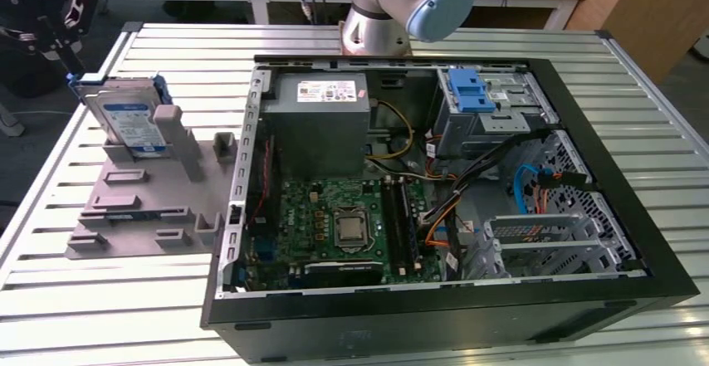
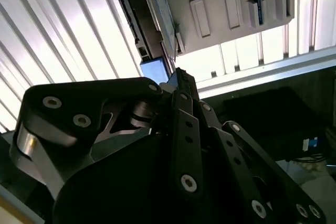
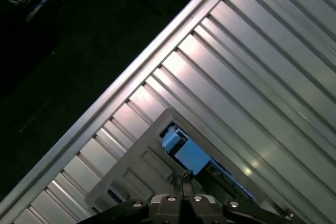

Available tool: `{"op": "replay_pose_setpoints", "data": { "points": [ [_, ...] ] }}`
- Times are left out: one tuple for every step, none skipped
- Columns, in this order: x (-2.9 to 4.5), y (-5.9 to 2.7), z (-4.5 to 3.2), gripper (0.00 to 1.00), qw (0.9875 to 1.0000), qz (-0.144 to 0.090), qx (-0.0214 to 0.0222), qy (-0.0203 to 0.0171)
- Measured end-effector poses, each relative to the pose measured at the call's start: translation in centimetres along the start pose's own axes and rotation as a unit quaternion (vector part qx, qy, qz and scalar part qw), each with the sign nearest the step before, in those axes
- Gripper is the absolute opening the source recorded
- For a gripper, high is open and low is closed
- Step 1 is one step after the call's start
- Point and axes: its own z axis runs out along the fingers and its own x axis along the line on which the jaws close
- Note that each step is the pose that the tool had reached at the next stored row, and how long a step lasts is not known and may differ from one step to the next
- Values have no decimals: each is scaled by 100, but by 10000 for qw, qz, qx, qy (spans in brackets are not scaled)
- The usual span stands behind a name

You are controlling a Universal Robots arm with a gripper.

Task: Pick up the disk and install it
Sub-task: 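Pick up the disk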

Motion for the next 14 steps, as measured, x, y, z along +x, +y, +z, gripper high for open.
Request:
{"op": "replay_pose_setpoints", "data": {
  "points": [
    [0,0,2,11,10000,-90,-1,4],
    [0,0,5,11,9998,-188,-1,8],
    [0,0,8,11,9996,-265,1,10],
    [0,0,10,11,9994,-340,3,10],
    [0,0,13,11,9991,-418,5,11],
    [0,0,15,11,9987,-502,6,13],
    [0,0,17,11,9983,-590,6,16],
    [0,0,20,11,9977,-683,6,19],
    [0,-1,22,11,9970,-772,7,22],
    [0,-1,24,11,9962,-866,8,24],
    [0,-1,26,11,9954,-953,11,25],
    [1,-1,29,11,9946,-1039,14,25],
    [0,-1,32,11,9936,-1126,16,26],
    [0,-1,35,11,9926,-1216,18,28]
  ]
}}
